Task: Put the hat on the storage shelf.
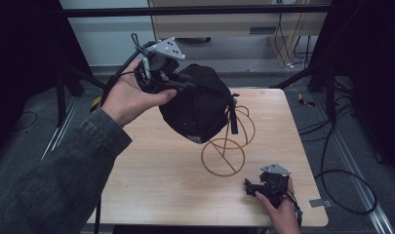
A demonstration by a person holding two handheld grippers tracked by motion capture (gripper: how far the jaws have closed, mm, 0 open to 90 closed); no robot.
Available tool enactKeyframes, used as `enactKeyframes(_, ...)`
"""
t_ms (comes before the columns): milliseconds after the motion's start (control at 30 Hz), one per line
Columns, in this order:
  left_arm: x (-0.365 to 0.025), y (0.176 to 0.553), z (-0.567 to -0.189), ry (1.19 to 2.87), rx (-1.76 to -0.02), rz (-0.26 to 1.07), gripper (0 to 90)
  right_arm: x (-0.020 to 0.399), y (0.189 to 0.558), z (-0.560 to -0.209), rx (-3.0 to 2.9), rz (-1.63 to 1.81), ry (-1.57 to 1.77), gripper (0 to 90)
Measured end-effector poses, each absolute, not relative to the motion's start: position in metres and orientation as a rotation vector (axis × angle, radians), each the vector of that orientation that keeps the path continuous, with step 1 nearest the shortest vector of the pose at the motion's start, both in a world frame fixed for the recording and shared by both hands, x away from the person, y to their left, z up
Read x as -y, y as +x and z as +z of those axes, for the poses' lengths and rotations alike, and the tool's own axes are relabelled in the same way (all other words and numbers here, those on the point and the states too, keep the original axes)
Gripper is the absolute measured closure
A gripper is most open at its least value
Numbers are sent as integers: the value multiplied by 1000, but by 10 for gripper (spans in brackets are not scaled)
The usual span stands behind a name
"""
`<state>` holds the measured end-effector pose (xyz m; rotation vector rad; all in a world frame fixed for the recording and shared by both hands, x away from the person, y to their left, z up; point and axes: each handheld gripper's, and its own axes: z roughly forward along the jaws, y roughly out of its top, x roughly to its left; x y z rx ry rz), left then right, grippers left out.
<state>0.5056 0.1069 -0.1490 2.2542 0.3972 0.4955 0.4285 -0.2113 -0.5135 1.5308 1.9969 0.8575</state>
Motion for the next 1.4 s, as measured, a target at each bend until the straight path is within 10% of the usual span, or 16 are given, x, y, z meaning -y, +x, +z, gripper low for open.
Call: enactKeyframes(1400, -49, 525, -165, 2279, -359, 490, 735, 211, 429, -514, -1999, 858, 1526, 3)
